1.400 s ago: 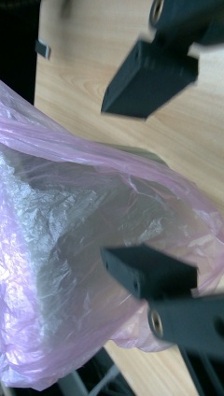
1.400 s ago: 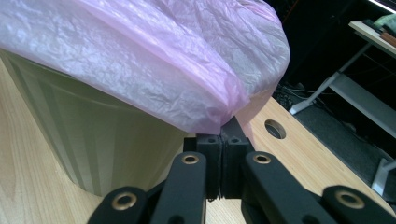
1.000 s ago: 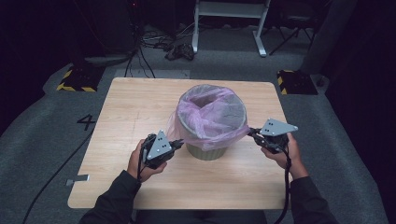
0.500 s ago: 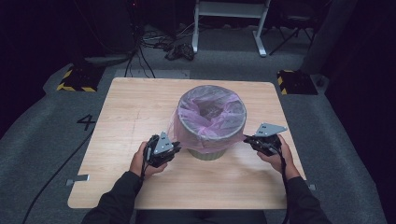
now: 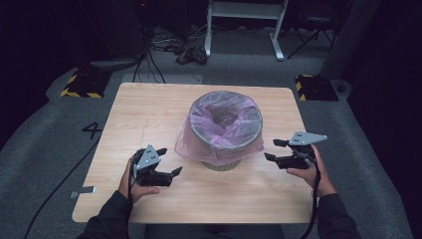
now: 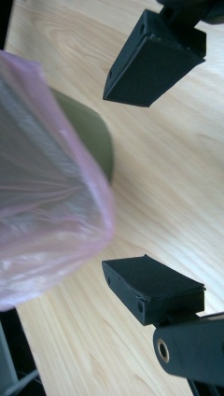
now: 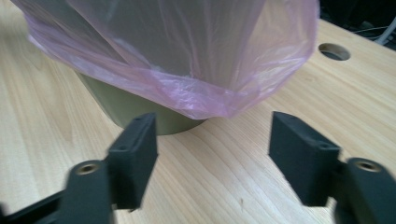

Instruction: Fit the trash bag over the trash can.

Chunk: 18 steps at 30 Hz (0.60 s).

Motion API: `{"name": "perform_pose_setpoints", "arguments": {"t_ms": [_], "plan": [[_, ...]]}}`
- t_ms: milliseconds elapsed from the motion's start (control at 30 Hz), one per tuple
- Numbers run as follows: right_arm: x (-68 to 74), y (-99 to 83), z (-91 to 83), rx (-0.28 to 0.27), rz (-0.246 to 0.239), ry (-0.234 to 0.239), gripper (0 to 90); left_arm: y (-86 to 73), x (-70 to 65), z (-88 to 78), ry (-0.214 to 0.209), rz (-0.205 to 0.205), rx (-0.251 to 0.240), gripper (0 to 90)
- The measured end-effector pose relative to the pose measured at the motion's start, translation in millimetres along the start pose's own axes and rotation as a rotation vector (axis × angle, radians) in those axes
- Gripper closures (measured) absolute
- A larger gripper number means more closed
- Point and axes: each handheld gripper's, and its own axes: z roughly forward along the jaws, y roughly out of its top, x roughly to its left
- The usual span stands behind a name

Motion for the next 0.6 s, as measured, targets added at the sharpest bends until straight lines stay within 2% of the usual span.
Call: {"name": "perform_pose_setpoints", "arguments": {"t_ms": [200,300,400,500,600], "plan": [[5.0,15.6,-26.6,-0.066,0.007,0.022,24.0,-16.7,-4.6,-2.9,0.000,0.009,0.094,16.0],[9.5,30.3,-36.8,-0.102,-0.002,0.026,25.0,-25.7,-5.6,0.0,0.024,0.002,0.157,16.5],[13.1,44.9,-43.1,-0.120,-0.008,0.001,25.9,-32.2,-4.9,1.1,0.026,-0.007,0.184,16.9],[15.5,57.0,-47.2,-0.147,-0.016,0.003,26.1,-38.1,-4.2,1.3,0.026,-0.015,0.210,17.0],[18.9,68.8,-48.9,-0.148,-0.035,-0.013,26.4,-43.9,-4.5,1.6,0.025,-0.022,0.233,17.0]]}}
